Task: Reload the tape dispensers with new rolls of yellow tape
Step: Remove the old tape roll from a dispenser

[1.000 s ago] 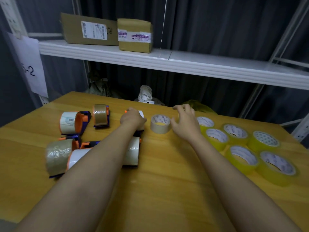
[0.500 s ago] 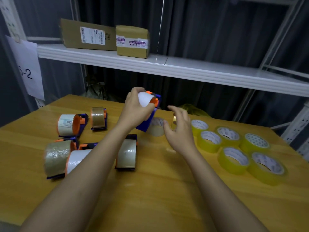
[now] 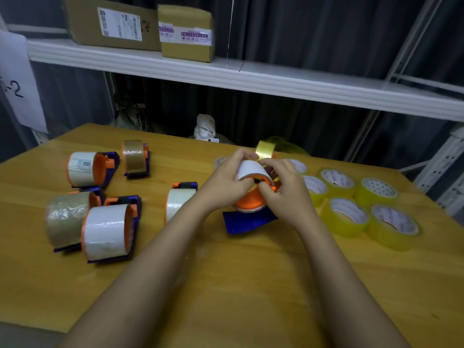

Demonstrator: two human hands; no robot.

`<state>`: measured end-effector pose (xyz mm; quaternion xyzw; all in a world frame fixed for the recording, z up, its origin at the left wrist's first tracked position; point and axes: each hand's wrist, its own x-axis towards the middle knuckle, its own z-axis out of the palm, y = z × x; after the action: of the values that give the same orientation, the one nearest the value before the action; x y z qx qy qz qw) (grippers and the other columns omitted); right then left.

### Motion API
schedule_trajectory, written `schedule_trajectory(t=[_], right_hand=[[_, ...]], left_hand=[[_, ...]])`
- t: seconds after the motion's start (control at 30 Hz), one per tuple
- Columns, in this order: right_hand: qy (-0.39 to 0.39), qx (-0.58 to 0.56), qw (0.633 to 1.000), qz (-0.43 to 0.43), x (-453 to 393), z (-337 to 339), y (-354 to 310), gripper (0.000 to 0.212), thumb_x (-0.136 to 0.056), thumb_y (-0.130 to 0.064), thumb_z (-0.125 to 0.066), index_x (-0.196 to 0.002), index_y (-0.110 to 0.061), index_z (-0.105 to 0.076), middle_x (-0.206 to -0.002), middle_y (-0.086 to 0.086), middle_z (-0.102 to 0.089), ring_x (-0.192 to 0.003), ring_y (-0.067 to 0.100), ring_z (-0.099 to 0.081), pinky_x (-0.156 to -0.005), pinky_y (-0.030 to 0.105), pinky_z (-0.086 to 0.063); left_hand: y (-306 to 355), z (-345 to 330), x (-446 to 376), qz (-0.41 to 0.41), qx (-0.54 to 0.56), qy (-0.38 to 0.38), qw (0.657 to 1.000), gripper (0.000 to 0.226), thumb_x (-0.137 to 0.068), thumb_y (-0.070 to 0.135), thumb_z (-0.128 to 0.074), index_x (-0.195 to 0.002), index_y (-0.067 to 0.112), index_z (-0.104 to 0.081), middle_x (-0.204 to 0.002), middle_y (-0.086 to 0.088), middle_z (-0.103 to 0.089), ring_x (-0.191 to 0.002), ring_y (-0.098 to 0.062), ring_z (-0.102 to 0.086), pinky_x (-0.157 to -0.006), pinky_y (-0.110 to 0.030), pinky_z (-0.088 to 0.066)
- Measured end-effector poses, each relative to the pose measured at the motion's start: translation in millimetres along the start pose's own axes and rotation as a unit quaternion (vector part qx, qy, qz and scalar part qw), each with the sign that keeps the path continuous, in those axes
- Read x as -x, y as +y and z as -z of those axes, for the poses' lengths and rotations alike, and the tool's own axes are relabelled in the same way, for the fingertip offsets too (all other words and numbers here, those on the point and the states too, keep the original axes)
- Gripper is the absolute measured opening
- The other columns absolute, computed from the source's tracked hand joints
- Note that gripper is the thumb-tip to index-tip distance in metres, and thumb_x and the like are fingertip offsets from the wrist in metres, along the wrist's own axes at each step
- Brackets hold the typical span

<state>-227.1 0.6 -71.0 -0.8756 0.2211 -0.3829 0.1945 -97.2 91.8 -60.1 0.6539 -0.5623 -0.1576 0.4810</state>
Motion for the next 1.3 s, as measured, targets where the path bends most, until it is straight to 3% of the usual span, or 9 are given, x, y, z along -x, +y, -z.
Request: schedule_trajectory(t=[0.1,0.23,0.3,0.47,0.67,0.8,1.07,1.2,1.3], right_hand=[[0.029,0.009,0.999,-0.035,10.3,-13.0,14.9,0.042,-0.078,-0.023,-0.051,-0.117,-0.012,-0.06,-0.106,0.0,-0.054,-0.086,0.002,-0.043,-0.072,0.01,-0.031],[0.05,0.025,0.995,-0.084,25.4,-28.3,26.0,0.043,-0.079,-0.023,-0.05,-0.121,-0.012,-0.058,-0.109,0.003,-0.053,-0.091,0.018,-0.053,-0.075,0.024,-0.039],[0.013,0.004,0.997,-0.079,26.8,-28.3,29.4,0.045,-0.083,-0.022,-0.055,-0.127,-0.015,-0.056,-0.111,-0.001,-0.05,-0.094,0.017,-0.054,-0.08,0.024,-0.043],[-0.135,-0.079,0.983,-0.094,30.0,-10.4,39.7,0.062,-0.085,-0.02,-0.07,-0.142,-0.024,-0.044,-0.127,-0.013,-0.039,-0.105,-0.001,-0.048,-0.091,0.012,-0.044],[-0.166,-0.112,0.972,-0.121,33.3,-5.5,45.4,0.063,-0.087,-0.015,-0.07,-0.143,-0.021,-0.043,-0.135,-0.01,-0.042,-0.12,0.008,-0.048,-0.108,0.035,-0.04],[-0.145,-0.109,0.976,-0.122,39.0,-8.5,46.5,0.061,-0.087,-0.018,-0.07,-0.142,-0.022,-0.045,-0.134,-0.012,-0.043,-0.119,0.007,-0.049,-0.105,0.036,-0.043],[-0.114,-0.152,0.972,-0.14,41.9,-7.0,47.7,0.059,-0.083,-0.015,-0.074,-0.138,-0.021,-0.053,-0.142,-0.009,-0.05,-0.128,0.005,-0.048,-0.107,0.03,-0.043],[-0.104,-0.148,0.974,-0.135,43.3,-6.4,44.9,0.058,-0.082,-0.014,-0.075,-0.136,-0.02,-0.055,-0.142,-0.012,-0.05,-0.122,-0.002,-0.048,-0.089,0.011,-0.047],[-0.101,-0.146,0.976,-0.125,43.1,-7.2,44.9,0.058,-0.081,-0.014,-0.076,-0.135,-0.019,-0.056,-0.143,-0.011,-0.049,-0.125,-0.003,-0.046,-0.081,0.007,-0.046]], left_hand=[[-7.3,-19.0,-1.2,-0.02,-0.128,0.037,0.991,0.048,-0.09,0.013,-0.055,-0.135,0.02,-0.04,-0.132,-0.003,-0.042,-0.127,-0.02,-0.035,-0.101,-0.033,-0.035],[-21.1,-40.6,2.8,-0.021,-0.256,0.104,0.961,0.046,-0.093,0.02,-0.054,-0.137,0.016,-0.043,-0.135,-0.005,-0.043,-0.125,-0.022,-0.039,-0.091,-0.031,-0.037],[-28.8,-46.8,4.7,-0.008,-0.271,0.103,0.957,0.047,-0.094,0.017,-0.051,-0.14,0.015,-0.041,-0.137,-0.007,-0.044,-0.125,-0.024,-0.041,-0.089,-0.032,-0.038],[-45.9,-48.6,4.4,-0.003,-0.238,0.087,0.967,0.057,-0.092,0.003,-0.046,-0.147,0.014,-0.034,-0.15,-0.006,-0.036,-0.134,-0.023,-0.037,-0.103,-0.035,-0.037],[-50.7,-48.5,12.0,0.027,-0.095,0.08,0.992,0.056,-0.094,0.008,-0.047,-0.147,0.016,-0.03,-0.15,0.002,-0.033,-0.139,-0.011,-0.027,-0.106,-0.014,-0.02],[-53.8,-52.6,18.8,0.049,-0.049,0.093,0.993,0.048,-0.096,0.009,-0.045,-0.143,0.018,-0.037,-0.143,0.001,-0.043,-0.131,-0.012,-0.037,-0.096,-0.012,-0.026],[-52.3,-52.1,21.8,0.066,-0.073,0.067,0.993,0.056,-0.099,0.015,-0.043,-0.15,0.023,-0.023,-0.153,-0.001,-0.032,-0.139,-0.014,-0.028,-0.095,-0.009,-0.021],[-49.5,-50.0,24.0,0.068,-0.082,0.063,0.992,0.055,-0.099,0.015,-0.043,-0.15,0.022,-0.023,-0.152,-0.002,-0.033,-0.138,-0.015,-0.03,-0.093,-0.009,-0.022],[-49.6,-49.2,24.4,0.067,-0.082,0.061,0.993,0.055,-0.099,0.016,-0.043,-0.15,0.021,-0.023,-0.152,-0.003,-0.033,-0.139,-0.015,-0.029,-0.095,-0.01,-0.022]])
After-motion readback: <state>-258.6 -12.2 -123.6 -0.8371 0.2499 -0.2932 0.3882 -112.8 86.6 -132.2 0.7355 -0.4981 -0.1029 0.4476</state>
